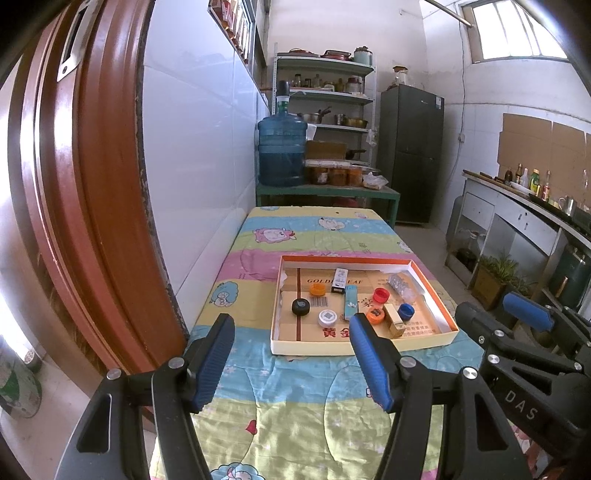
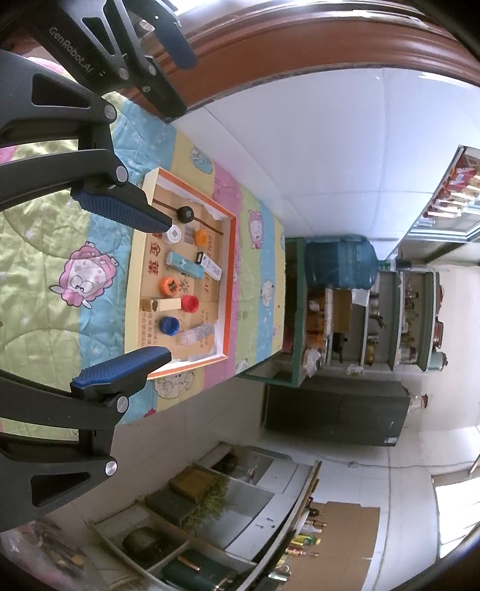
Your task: Organize rigid objects
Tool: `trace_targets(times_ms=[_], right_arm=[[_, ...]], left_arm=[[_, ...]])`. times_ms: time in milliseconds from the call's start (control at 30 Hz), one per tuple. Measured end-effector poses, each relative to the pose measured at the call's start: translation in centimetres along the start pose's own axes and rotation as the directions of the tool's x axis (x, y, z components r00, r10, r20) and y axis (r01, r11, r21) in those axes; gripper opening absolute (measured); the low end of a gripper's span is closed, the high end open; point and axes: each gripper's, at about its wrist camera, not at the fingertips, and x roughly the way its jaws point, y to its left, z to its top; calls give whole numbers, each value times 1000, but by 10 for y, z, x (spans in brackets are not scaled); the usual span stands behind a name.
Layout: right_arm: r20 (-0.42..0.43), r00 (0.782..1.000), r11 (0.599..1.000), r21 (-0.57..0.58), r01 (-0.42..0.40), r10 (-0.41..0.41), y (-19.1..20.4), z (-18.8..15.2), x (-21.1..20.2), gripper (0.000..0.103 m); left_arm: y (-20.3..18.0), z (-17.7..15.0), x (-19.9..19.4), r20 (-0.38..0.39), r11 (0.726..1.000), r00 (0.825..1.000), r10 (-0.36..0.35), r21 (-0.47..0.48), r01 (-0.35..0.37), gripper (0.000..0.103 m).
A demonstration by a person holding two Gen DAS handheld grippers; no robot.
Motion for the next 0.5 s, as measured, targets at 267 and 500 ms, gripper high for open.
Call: trace_targets(times_ms=[267,500], right_arm=[[-1,1000,1000,0,-1,1,0,-1,1,66],[-1,1000,1000,-1,-1,1,1,-1,1,66]], left_arm=[[0,0,0,0,1000,1000,0,-1,0,65],[0,1,0,-1,1000,1000,0,0,0,65]])
